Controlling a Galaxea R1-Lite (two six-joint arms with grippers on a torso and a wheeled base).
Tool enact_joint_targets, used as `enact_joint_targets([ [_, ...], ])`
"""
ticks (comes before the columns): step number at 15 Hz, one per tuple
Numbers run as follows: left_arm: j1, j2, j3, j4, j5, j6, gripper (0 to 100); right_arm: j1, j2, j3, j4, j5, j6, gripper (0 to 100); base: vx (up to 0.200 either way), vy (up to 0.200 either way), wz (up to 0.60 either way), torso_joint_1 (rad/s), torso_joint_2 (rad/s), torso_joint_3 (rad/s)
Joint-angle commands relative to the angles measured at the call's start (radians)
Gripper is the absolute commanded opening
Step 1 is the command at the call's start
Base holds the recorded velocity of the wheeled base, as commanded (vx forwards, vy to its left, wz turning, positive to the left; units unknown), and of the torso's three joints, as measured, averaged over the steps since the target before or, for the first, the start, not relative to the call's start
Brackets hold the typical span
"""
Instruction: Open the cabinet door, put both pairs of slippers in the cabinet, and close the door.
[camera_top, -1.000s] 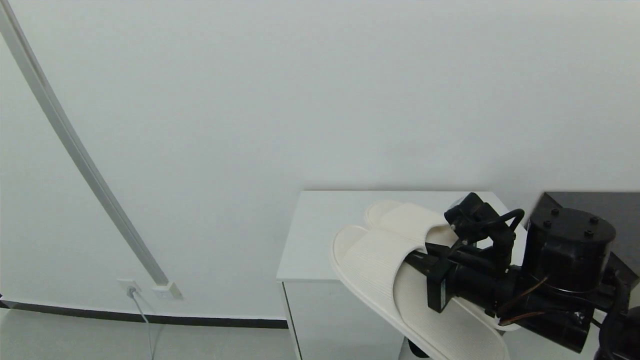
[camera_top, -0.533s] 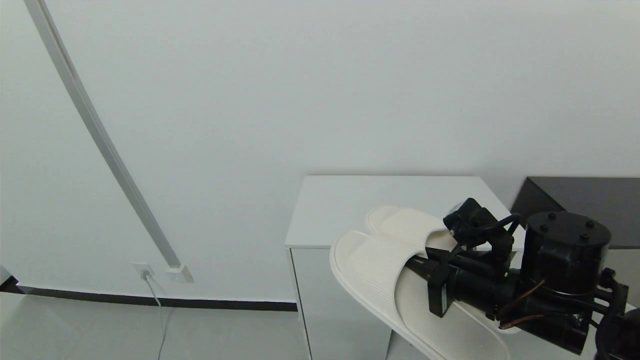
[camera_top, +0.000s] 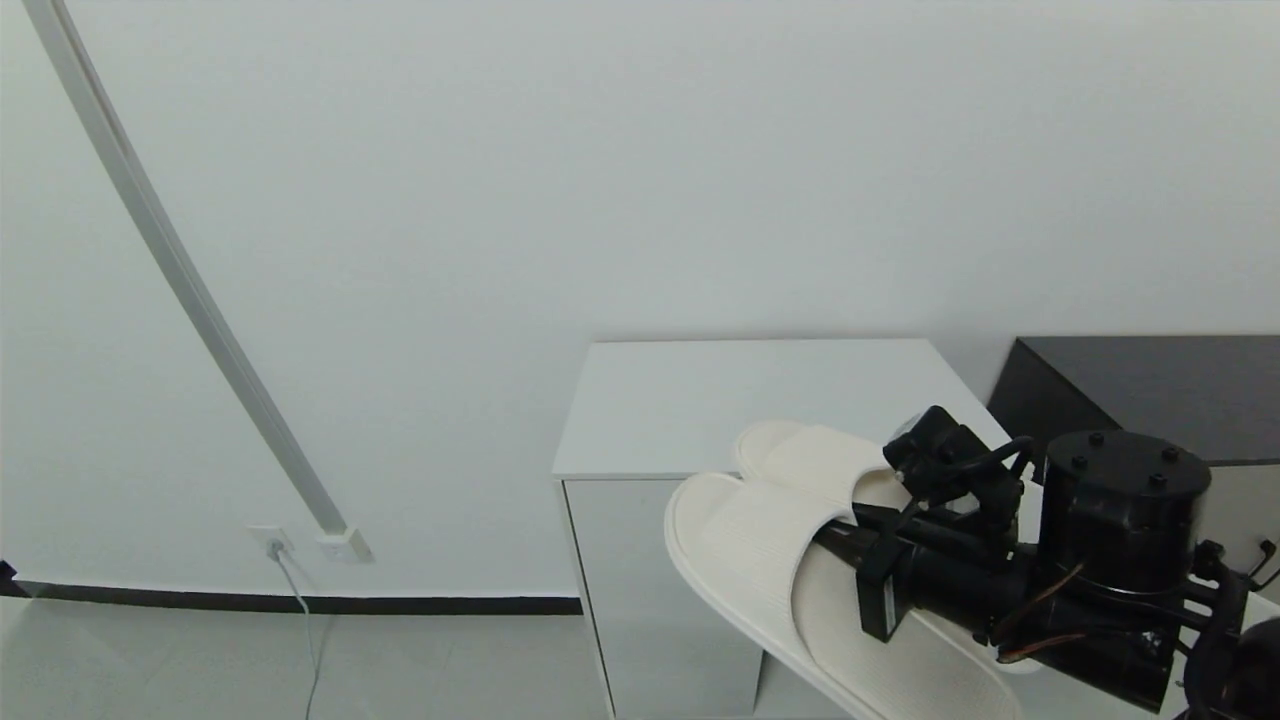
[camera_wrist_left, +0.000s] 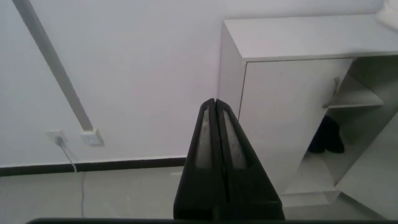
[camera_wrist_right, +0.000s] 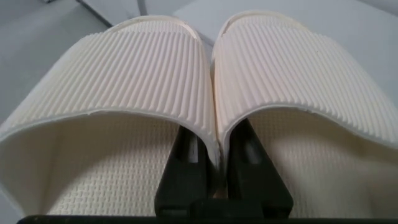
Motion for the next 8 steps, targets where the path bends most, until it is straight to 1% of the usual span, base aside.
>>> enact_joint_targets([
  [1,-0.001,0.001,0.000,0.000,0.000,0.000,0,-0.001,0.003,0.001,-0.003,0.000,0.000,0,0.000,0.000,0.00,0.000,0.00,0.000],
  [3,-0.001,0.001,0.000,0.000,0.000,0.000,0,-0.001,0.003,0.003,-0.003,0.000,0.000,0,0.000,0.000,0.00,0.000,0.00,0.000],
  [8,-0.001,0.001,0.000,0.002,0.000,0.000,0,-0.001,0.003,0.012,-0.005,0.011,-0.006,0,0.000,-0.200,0.00,0.002,0.00,0.003],
])
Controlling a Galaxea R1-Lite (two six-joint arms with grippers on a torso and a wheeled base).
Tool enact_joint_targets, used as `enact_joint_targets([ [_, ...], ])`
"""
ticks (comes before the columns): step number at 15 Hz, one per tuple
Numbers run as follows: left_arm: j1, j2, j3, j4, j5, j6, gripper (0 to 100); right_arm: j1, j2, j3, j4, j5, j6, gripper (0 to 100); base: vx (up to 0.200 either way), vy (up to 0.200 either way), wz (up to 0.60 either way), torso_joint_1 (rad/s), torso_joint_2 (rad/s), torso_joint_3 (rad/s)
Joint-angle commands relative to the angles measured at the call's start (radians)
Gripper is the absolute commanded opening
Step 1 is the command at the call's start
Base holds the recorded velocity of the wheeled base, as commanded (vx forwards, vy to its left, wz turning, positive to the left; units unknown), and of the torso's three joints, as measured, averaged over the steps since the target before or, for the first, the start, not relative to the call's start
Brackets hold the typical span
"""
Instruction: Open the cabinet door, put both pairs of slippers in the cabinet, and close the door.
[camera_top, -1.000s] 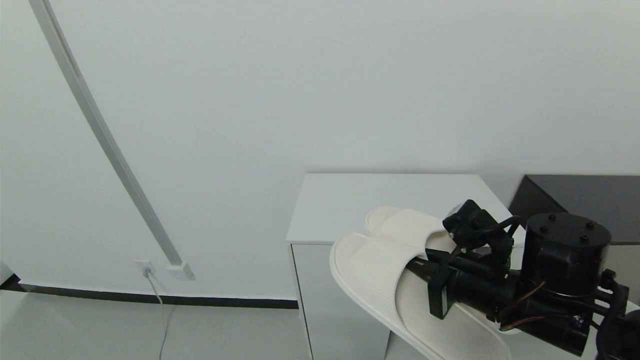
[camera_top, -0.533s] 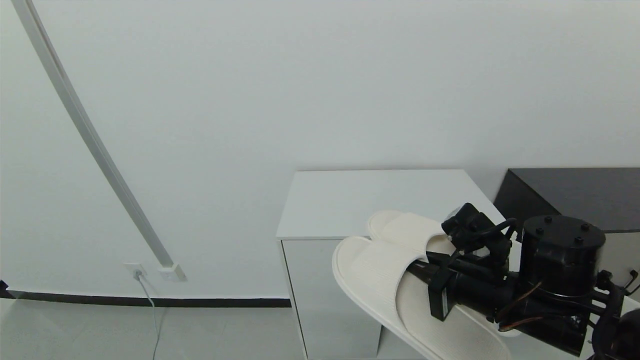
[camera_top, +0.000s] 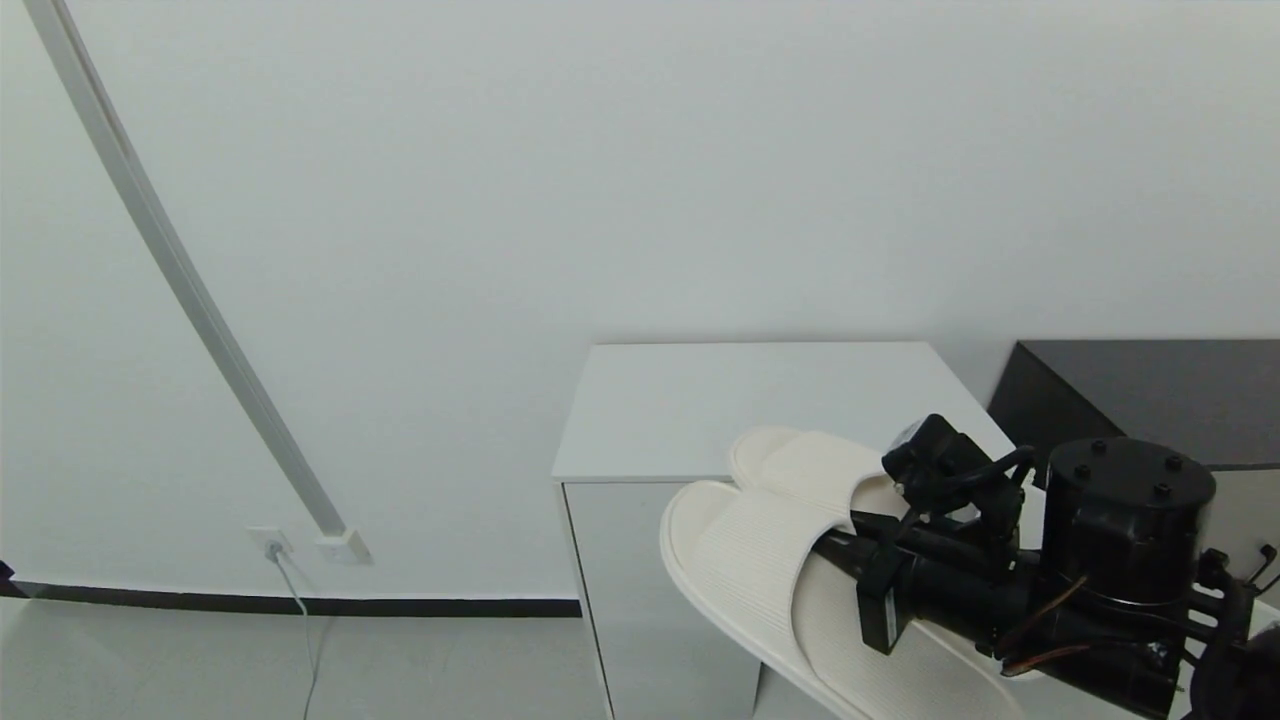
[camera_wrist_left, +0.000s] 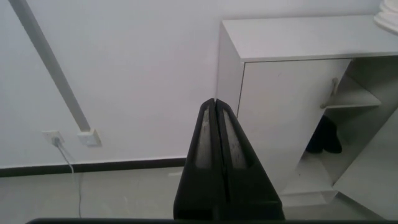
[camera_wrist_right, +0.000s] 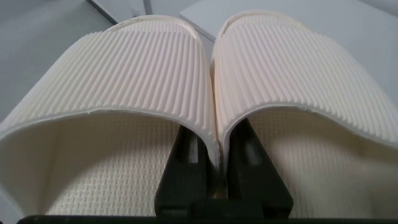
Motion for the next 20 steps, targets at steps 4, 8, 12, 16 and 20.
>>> enact_joint_targets([
  [4,0.001,0.001,0.000,0.001,0.000,0.000,0,0.000,0.002,0.002,0.000,0.001,0.000,0,0.000,-0.200,0.00,0.001,0.00,0.005],
  [8,0.001,0.001,0.000,0.000,0.000,0.000,0,0.000,0.000,0.005,0.000,0.001,0.000,0,0.000,-0.200,0.00,0.000,0.00,0.001],
  [12,0.001,0.001,0.000,0.000,0.000,0.000,0,0.000,0.000,0.007,-0.002,0.001,0.000,0,0.000,-0.200,0.00,-0.001,0.00,0.005],
  [16,0.001,0.001,0.002,0.001,0.000,0.000,0,0.000,-0.001,0.007,-0.002,0.001,0.000,0,0.000,-0.050,0.00,-0.002,0.00,0.001],
  [20,0.001,0.001,0.000,0.001,0.000,0.000,0,0.000,-0.001,0.010,-0.002,0.003,-0.006,0,0.000,0.000,0.00,0.000,0.00,0.000],
])
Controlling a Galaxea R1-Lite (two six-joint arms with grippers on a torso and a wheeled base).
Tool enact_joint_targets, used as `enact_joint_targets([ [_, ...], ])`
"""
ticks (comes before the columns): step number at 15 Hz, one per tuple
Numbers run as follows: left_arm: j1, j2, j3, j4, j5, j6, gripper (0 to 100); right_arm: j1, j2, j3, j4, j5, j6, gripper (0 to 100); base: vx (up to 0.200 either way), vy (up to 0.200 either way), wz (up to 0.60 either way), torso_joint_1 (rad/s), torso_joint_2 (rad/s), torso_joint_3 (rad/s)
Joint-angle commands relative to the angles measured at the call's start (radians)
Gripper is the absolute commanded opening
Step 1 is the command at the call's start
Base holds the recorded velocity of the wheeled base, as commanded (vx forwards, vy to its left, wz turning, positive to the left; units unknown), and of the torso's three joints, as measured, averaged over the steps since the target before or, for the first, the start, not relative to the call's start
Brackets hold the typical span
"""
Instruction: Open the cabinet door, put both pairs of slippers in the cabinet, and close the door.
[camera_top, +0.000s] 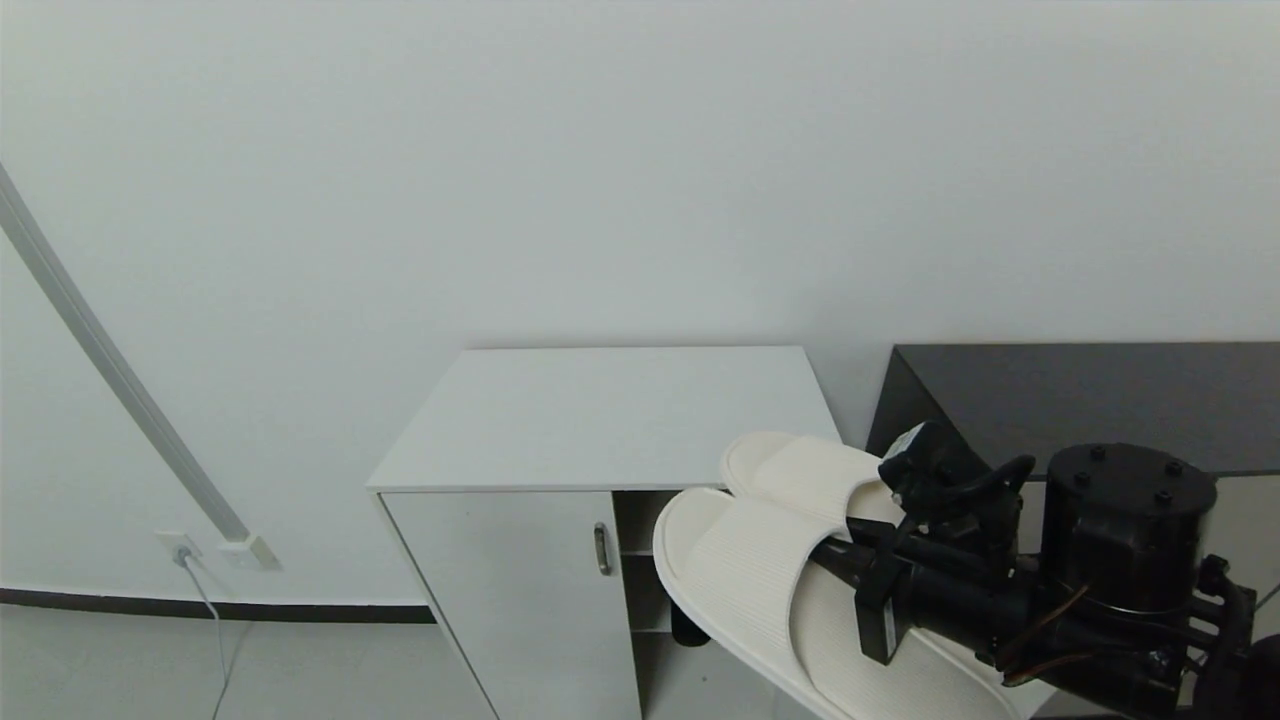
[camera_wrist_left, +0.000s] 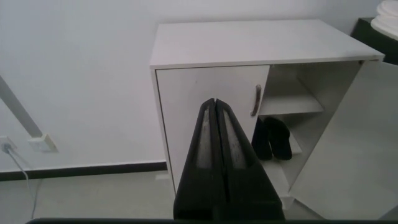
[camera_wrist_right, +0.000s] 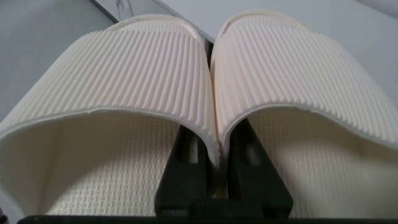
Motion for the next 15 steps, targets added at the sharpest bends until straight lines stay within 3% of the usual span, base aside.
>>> enact_joint_targets([
  [1,0.000,0.001,0.000,0.000,0.000,0.000,0,-0.002,0.000,0.001,0.000,-0.001,0.000,0,0.000,0.000,0.00,0.000,0.00,0.000],
  [12,0.000,0.001,0.000,0.000,0.000,0.000,0,0.001,-0.002,0.009,0.000,0.015,-0.002,0,0.000,0.000,0.00,0.000,0.00,0.000],
  [15,0.000,0.001,0.002,0.000,0.000,0.000,0,0.001,-0.002,0.009,0.000,0.015,-0.002,0,0.000,0.000,0.00,-0.134,0.31,0.170],
])
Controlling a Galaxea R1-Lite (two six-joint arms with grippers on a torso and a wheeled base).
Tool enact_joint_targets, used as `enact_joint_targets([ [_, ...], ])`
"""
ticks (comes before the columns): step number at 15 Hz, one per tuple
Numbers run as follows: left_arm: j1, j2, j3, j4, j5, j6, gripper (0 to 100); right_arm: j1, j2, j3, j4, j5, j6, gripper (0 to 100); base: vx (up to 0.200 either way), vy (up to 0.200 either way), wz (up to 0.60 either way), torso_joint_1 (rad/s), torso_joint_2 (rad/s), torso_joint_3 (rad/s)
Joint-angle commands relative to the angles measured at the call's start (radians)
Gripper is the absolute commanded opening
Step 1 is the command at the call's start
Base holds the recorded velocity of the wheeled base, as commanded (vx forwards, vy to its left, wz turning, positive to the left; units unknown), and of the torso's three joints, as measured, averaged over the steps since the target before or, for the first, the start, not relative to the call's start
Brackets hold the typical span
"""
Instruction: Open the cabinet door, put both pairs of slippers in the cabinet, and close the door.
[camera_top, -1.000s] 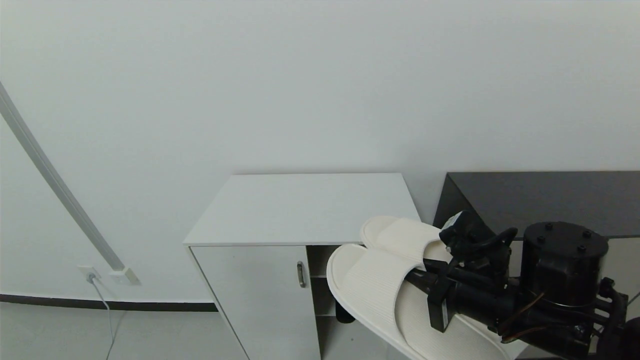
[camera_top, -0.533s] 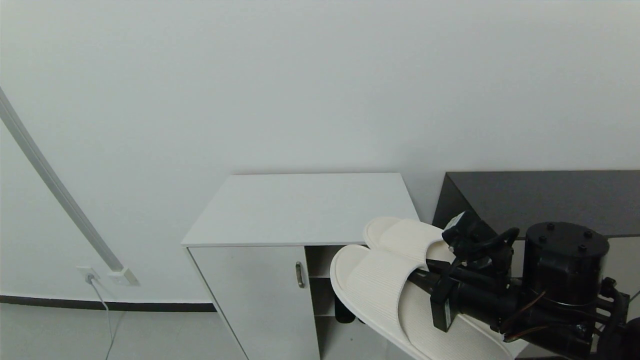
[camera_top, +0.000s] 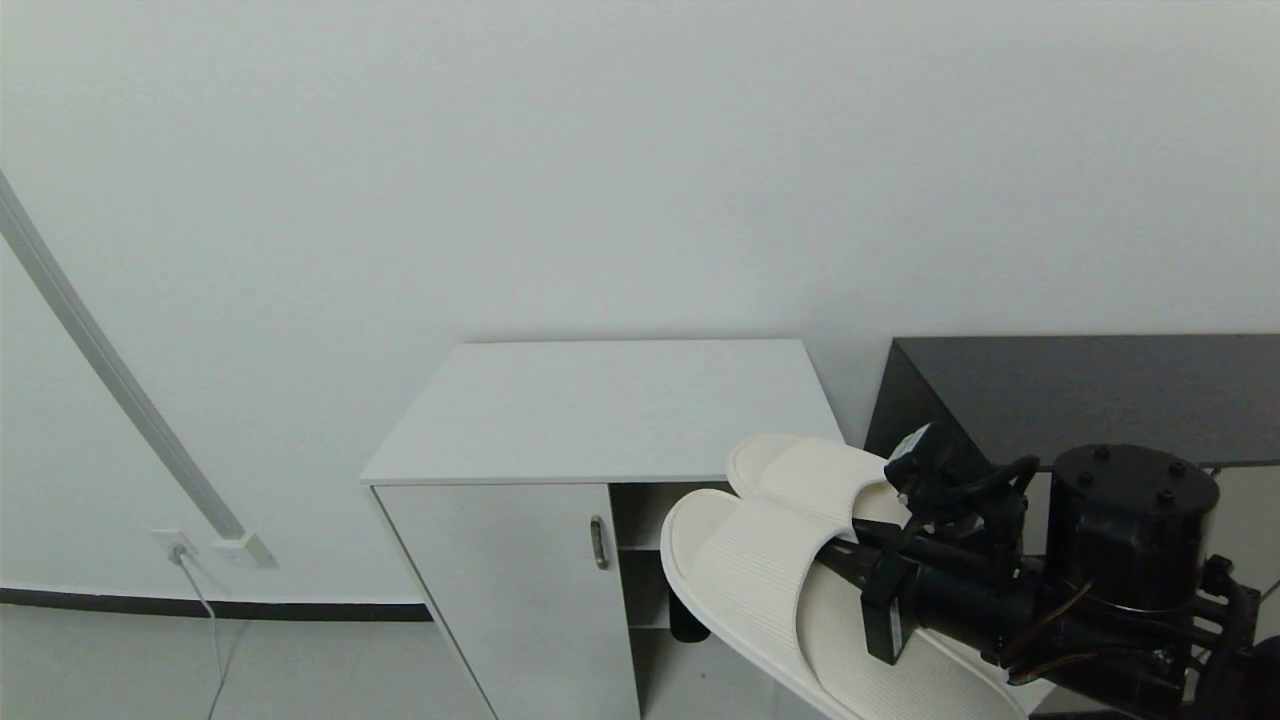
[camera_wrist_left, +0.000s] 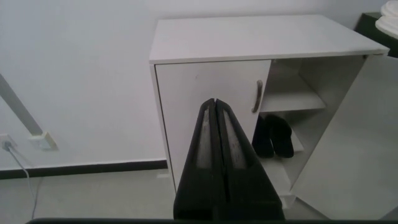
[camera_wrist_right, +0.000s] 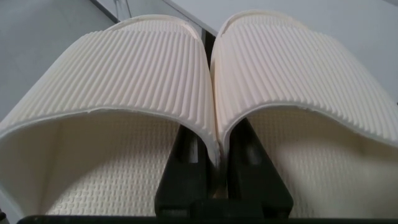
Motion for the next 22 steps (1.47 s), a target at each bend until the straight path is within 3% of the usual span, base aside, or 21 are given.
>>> enact_joint_targets([
  [1,0.000,0.001,0.000,0.000,0.000,0.000,0,0.001,0.000,0.000,0.000,0.000,0.000,0,0.000,0.000,0.00,-0.139,0.33,0.193],
  [12,0.000,0.001,0.000,0.000,0.000,-0.001,0,0.001,0.000,0.004,0.000,0.000,-0.008,0,0.000,0.000,0.00,-0.161,0.37,0.209],
  [22,0.000,0.001,0.000,0.000,0.000,0.000,0,0.002,0.001,0.006,0.000,0.002,-0.009,0,0.000,0.000,0.00,-0.218,0.53,0.318],
])
